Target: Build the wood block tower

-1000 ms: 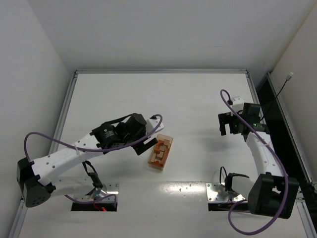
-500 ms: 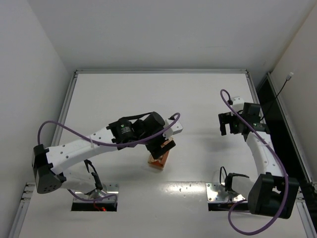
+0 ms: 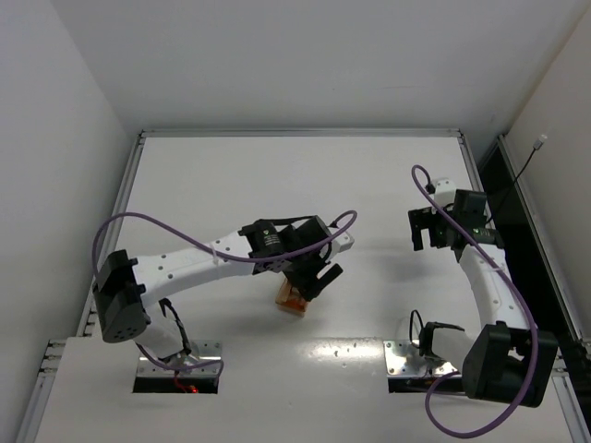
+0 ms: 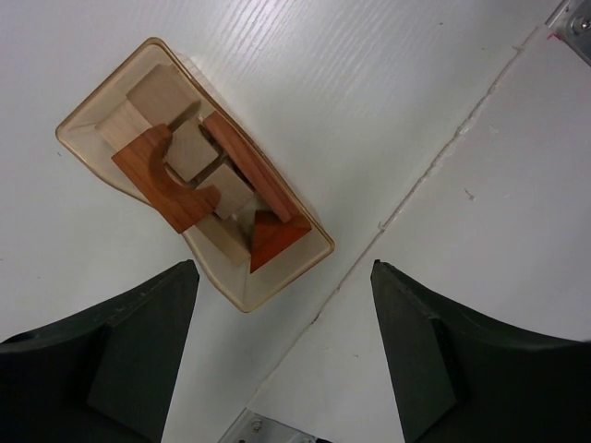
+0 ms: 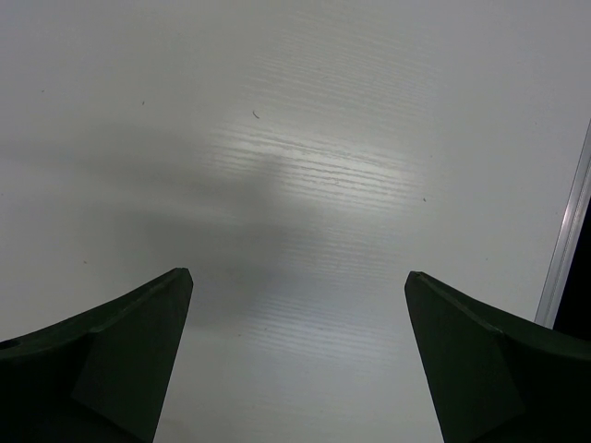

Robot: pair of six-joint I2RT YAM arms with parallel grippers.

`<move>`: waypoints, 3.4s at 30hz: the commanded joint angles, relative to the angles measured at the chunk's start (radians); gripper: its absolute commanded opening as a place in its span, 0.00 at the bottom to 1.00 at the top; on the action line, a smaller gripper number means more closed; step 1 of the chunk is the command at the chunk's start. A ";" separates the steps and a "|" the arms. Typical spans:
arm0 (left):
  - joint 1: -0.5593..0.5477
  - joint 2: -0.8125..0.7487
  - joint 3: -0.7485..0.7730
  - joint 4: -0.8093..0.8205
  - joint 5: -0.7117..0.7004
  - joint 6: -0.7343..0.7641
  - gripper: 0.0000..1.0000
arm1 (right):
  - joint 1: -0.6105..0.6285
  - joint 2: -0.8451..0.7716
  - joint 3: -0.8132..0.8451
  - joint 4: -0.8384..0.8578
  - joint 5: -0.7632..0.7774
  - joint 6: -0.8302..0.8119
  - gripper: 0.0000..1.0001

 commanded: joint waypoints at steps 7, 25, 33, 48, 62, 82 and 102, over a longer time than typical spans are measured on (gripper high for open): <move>-0.040 0.111 0.104 -0.025 -0.018 -0.082 0.64 | -0.015 -0.009 0.033 0.006 0.010 -0.008 0.96; -0.038 0.232 0.073 -0.005 -0.018 -0.149 0.41 | -0.015 -0.009 0.033 0.006 0.010 -0.008 0.96; -0.009 0.275 0.055 -0.014 0.011 -0.168 0.35 | -0.015 -0.009 0.033 0.015 0.020 0.001 0.96; 0.011 0.352 0.046 -0.014 0.060 -0.177 0.32 | -0.015 0.000 0.024 0.034 0.029 0.001 0.95; 0.055 0.426 0.101 0.015 0.050 -0.152 0.00 | -0.015 0.000 0.014 0.043 0.029 0.001 0.95; 0.595 0.197 -0.217 0.920 1.134 -0.399 0.00 | -0.015 0.071 0.036 0.034 -0.037 0.012 0.90; 0.718 0.555 -0.351 2.661 1.139 -1.640 0.00 | -0.015 0.108 0.067 0.002 -0.048 0.012 0.90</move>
